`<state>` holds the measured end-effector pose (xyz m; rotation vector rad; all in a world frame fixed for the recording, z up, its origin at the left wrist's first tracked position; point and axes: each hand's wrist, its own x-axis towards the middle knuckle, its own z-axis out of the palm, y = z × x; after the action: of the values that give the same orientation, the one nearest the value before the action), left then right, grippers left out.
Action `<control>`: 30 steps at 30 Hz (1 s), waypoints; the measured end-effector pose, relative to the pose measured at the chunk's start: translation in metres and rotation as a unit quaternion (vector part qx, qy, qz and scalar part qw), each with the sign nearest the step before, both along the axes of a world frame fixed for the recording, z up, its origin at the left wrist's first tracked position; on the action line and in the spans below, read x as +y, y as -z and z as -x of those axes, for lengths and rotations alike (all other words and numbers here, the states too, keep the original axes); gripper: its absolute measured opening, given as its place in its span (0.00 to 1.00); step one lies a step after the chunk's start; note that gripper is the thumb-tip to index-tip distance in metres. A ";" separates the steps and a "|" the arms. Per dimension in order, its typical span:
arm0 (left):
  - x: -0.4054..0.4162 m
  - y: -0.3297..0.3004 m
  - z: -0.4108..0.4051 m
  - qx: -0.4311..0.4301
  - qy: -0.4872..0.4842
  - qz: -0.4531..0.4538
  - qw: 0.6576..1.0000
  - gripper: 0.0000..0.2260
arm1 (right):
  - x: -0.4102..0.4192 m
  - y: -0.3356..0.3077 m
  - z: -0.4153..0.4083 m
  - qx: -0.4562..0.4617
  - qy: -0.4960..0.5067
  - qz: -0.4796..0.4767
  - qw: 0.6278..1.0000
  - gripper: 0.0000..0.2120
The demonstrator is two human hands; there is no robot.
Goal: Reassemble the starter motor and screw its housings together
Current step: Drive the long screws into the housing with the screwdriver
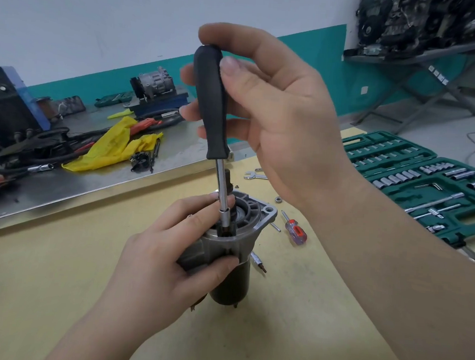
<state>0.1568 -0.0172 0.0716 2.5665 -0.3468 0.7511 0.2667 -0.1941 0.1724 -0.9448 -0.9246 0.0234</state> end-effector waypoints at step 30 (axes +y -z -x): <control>-0.002 -0.001 0.000 -0.001 -0.003 0.019 1.000 0.30 | -0.002 -0.001 0.001 -0.014 -0.028 0.024 0.999 0.18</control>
<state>0.1568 -0.0188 0.0721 2.5334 -0.3224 0.7552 0.2661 -0.1959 0.1731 -0.9656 -0.9806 0.0815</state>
